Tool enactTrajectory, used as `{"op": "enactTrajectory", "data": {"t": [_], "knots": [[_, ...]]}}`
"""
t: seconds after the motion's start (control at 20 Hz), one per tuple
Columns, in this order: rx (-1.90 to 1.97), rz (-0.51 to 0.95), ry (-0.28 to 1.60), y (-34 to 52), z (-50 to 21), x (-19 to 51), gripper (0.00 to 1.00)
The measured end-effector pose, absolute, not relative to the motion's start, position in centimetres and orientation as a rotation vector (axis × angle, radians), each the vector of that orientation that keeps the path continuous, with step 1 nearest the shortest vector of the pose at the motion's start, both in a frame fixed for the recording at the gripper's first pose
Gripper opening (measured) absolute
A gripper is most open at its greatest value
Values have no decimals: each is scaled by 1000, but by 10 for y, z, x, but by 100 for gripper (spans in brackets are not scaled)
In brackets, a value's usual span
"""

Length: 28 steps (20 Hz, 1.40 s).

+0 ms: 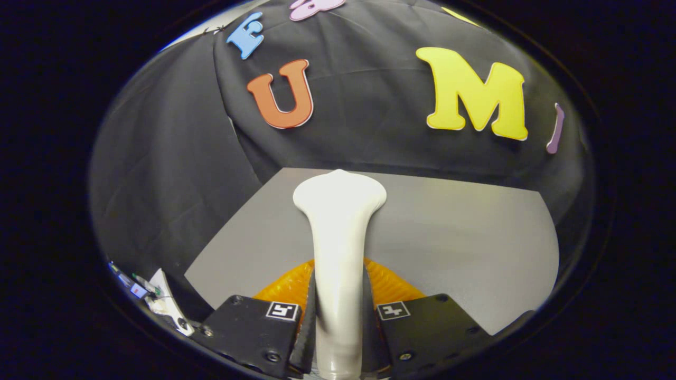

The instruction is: Iron the clothes twice with a garment steamer, once on the left side and once on the right side.

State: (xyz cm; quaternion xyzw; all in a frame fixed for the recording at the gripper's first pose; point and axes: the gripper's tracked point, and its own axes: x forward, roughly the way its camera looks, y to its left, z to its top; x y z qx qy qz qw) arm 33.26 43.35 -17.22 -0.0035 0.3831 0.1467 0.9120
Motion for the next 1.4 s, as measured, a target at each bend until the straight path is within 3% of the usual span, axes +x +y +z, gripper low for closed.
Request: {"op": "enactTrajectory", "data": {"t": [0.15,0.8,1.4], "knots": [[71,304,759,427,-153,325,37],[145,315,512,356,-62,208,36],[174,75,297,163,12,139,36]]}}
